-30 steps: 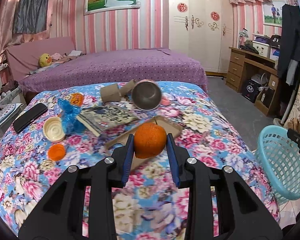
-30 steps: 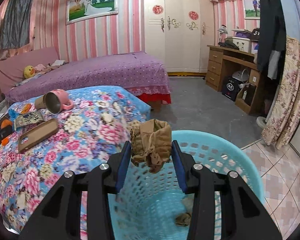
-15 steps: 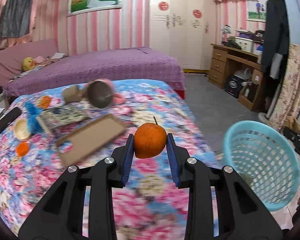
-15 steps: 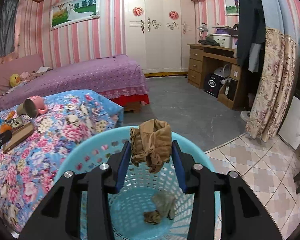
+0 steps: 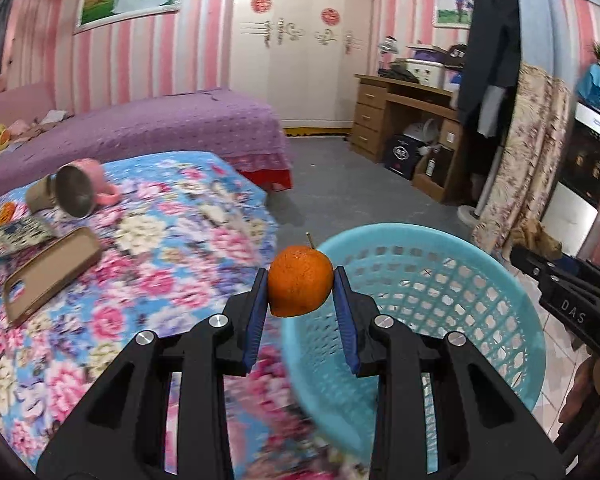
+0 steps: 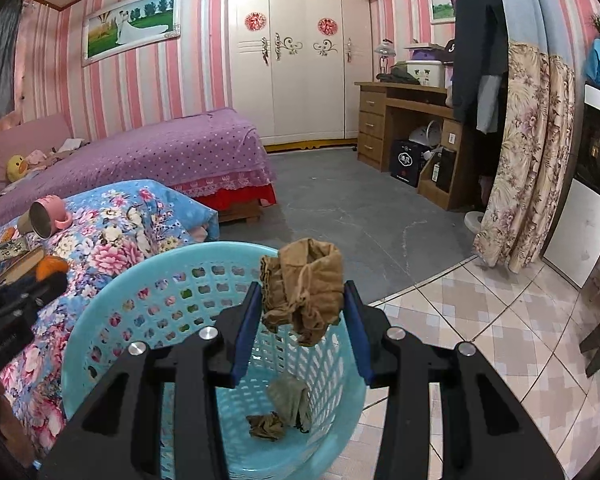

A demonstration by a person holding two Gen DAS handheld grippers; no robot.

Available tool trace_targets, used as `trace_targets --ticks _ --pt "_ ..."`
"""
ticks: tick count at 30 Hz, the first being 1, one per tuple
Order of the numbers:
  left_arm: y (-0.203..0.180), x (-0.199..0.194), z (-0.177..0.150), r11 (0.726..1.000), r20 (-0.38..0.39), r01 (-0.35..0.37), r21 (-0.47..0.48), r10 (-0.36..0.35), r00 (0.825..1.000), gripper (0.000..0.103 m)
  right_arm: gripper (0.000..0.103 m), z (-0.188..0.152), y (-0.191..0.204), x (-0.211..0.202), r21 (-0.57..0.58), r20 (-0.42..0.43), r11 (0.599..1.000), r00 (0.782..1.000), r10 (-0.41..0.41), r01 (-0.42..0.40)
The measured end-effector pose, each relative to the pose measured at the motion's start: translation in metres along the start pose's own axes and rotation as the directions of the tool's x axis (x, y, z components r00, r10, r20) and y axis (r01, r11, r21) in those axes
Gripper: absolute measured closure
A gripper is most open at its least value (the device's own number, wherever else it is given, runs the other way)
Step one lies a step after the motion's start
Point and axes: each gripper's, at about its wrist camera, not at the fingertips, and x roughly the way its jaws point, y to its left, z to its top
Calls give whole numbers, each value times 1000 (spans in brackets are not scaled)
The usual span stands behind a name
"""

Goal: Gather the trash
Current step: 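Carry the orange and brown cloth to the basket and open the left tool, then open the right tool to drop the brown cloth into the basket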

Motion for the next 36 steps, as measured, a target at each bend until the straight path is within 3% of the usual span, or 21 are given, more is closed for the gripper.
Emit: trace_targets --ticks 6,10,16,22,27,28,31,36 --pt "-19 15 1 999 -25 24 28 -23 999 69 62 -2 0 2 -19 0 1000 1000 -5 5" --pt "-18 14 4 1000 1 2 18 -2 1000 38 62 -3 0 4 -15 -9 1000 1000 -2 2" --pt "-9 13 6 1000 0 1 -17 -1 1000 28 62 -5 -4 6 -1 -12 1000 1000 0 0" --pt "0 7 5 998 13 -49 -31 50 999 19 61 -4 -3 6 -4 -2 1000 1000 3 -3" --pt "6 6 5 998 8 -57 -38 58 998 18 59 -4 0 7 -6 -1 1000 1000 5 -5" --pt "7 6 5 998 8 -58 -40 59 998 18 55 -5 1 7 -6 2 1000 1000 0 0" --pt "9 5 5 997 9 -61 -40 62 998 18 25 -5 3 5 -5 14 1000 1000 4 -4" --pt "8 4 4 997 11 -65 -29 66 998 18 11 -4 11 5 -31 24 999 1000 -19 20"
